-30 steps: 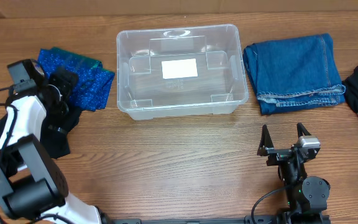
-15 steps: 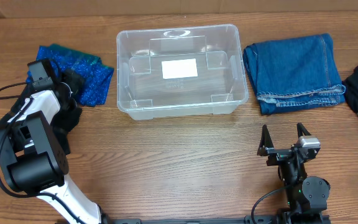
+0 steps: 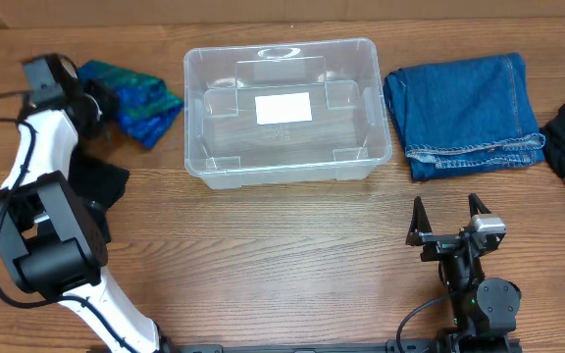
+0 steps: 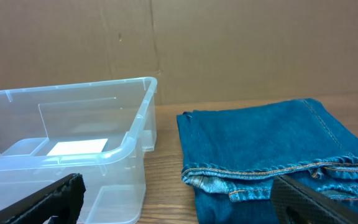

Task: Pack container
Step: 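Reach left gripper to the blue sparkly cloth and grasp it, then lift the blue cloth with left gripper and lay it in the bin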

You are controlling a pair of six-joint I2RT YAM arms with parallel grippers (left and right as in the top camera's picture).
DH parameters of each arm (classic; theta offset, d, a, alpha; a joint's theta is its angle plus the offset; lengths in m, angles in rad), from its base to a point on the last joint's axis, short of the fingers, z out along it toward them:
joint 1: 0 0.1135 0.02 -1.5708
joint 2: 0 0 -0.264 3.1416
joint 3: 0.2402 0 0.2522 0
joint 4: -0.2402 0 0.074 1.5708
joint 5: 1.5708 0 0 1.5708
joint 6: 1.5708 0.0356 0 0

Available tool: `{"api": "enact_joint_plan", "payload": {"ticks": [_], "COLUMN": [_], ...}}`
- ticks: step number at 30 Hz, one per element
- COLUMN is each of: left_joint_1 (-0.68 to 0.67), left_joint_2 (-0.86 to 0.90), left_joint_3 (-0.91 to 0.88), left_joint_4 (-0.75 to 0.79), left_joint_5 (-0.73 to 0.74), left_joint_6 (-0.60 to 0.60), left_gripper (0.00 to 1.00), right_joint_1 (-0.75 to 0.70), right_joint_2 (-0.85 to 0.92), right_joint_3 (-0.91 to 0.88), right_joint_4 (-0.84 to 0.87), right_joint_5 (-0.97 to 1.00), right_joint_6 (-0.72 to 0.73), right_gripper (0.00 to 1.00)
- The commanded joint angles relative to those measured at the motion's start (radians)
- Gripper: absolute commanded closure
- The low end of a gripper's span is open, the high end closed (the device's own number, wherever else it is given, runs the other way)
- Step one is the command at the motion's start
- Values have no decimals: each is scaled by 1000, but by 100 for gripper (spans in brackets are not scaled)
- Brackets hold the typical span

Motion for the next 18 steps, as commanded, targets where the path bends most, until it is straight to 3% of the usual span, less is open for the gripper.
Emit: {"api": "enact_joint_plan", "payload": {"ticks": [1, 6, 9, 14, 18], "left_joint_1": [-7, -23, -92, -331, -535], "left_joint_2": [-115, -219, -313, -427, -415], "left_joint_3": [178, 321, 365, 383, 382], "left_joint_4": [-71, -182, -234, -245, -251], "left_joint_5": [-10, -57, -163, -334, -459], "left_joint_6": [39, 38, 39, 47, -46], "left_gripper": [96, 96, 96, 96, 96], "right_joint_1": [-2, -2, -2, -2, -2], "right_joint_2": [-6, -6, -6, -6, -6], "right_joint_3": [-10, -10, -10, -10, -10], "right_joint_4": [6, 6, 6, 6, 6], "right_joint_5": [2, 2, 2, 2, 2], "right_joint_6": [-4, -4, -4, -4, -3], "right_gripper": [0, 0, 0, 0, 0]}}
